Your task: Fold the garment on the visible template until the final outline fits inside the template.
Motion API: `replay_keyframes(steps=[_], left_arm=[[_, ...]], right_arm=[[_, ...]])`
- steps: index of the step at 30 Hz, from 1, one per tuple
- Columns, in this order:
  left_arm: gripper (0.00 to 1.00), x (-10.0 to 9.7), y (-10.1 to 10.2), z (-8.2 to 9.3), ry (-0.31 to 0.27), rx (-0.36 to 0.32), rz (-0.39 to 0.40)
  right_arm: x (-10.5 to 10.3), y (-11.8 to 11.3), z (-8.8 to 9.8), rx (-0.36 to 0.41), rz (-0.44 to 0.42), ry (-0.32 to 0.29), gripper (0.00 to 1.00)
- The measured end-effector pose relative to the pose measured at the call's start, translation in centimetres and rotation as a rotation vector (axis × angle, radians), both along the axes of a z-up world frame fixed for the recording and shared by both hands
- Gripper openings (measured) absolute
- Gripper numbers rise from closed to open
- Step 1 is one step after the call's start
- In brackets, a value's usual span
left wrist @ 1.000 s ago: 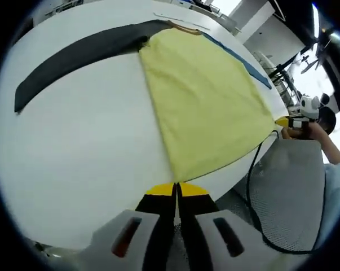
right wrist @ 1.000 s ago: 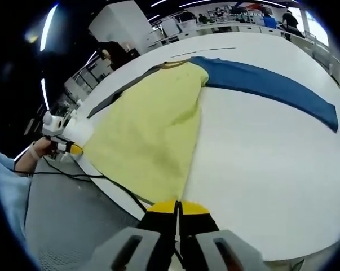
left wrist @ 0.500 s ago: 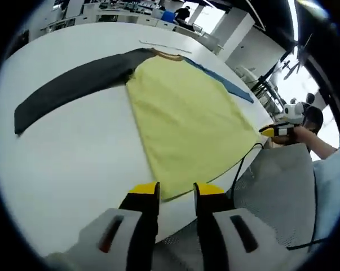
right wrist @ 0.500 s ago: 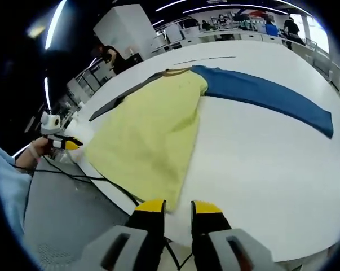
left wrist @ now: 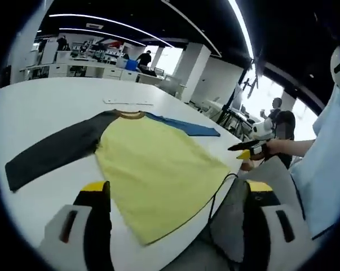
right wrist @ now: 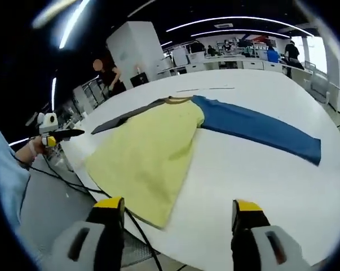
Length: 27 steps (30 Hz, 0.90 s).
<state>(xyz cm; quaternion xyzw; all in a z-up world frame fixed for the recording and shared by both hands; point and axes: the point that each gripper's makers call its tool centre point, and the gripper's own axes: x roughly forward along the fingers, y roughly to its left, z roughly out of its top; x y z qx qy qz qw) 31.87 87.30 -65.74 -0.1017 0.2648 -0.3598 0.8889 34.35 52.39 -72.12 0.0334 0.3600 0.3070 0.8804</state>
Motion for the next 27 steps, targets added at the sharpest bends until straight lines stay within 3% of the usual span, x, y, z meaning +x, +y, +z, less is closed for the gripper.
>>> replay_keyframes(steps=[2,14,18,27], left_arm=[[0.99,0.4,0.8,-0.1,-0.010,0.022,0.029],[0.99,1.6,3.4,-0.4,-0.018,0.077,0.122],[0.99,1.7,4.1,-1.0,-0.018,0.104,0.143],[0.99,1.7,4.9,-1.4,-0.017,0.161,0.148]], right_arm=[[0.2,-0.2,0.4,-0.013,-0.008,-0.010,1.00],[2.8,-3.2,0.9,-0.072,-0.077,-0.047,1.00],[4.7,-6.0,0.2,-0.076,-0.174,-0.027,1.00],[9.1,-11.2,2.3,-0.090,-0.286,-0.064,0.95]])
